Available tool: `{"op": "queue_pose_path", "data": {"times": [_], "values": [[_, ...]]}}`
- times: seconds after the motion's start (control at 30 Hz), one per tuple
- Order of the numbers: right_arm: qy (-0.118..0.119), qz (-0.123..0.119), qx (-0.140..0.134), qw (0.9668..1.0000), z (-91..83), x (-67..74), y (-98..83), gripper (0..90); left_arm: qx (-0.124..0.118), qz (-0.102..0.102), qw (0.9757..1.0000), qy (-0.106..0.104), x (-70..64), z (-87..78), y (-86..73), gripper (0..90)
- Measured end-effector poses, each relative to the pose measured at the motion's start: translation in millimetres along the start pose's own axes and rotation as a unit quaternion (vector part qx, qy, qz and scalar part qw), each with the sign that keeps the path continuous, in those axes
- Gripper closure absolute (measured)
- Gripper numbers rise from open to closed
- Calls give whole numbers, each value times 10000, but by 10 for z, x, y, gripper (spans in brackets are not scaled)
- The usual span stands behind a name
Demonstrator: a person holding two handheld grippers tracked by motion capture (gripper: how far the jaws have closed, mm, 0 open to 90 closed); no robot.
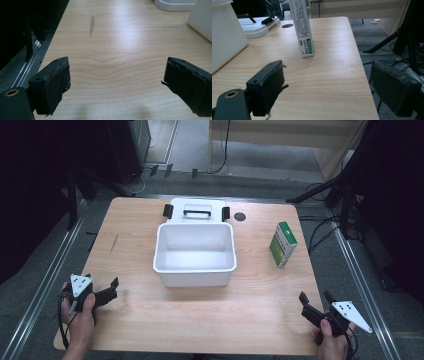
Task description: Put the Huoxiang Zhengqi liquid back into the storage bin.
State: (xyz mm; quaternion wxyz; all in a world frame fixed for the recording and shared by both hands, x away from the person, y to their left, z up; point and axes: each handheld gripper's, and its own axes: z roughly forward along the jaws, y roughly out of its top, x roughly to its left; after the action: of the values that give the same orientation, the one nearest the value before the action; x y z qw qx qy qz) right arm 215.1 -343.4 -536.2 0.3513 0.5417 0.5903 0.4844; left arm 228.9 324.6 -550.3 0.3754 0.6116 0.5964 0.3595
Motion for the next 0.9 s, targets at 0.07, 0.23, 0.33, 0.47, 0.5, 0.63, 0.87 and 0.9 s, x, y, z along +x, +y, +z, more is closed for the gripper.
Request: {"op": "queue_pose_path", "data": {"times": [0.07,0.23,0.33,0.47,0.5,0.63,0.87,0.9], "values": [[-6,-25,-29,10000,-13,2,23,128,1,-8,10000,5,0,1,0,70],[11,19,-211,9998,-59,18,122,133,-2,6,10000,12,-1,-2,0,70],[46,-33,-319,9995,-83,47,207,135,-6,5,10000,9,0,-3,-1,70],[88,-97,-589,9982,-136,113,369,135,6,-54,10000,-12,14,0,1,70],[96,-92,-632,9979,-142,127,395,134,4,-51,10000,-14,15,-1,0,70],[66,-162,-722,9972,-150,199,496,134,-23,-65,10000,-16,17,-4,-2,70],[65,-220,-790,9966,-80,274,594,199,-29,-89,10000,-17,18,-5,-3,70],[51,-304,-821,9961,-67,286,625,203,-27,-88,10000,-16,19,-5,-2,70]]}}
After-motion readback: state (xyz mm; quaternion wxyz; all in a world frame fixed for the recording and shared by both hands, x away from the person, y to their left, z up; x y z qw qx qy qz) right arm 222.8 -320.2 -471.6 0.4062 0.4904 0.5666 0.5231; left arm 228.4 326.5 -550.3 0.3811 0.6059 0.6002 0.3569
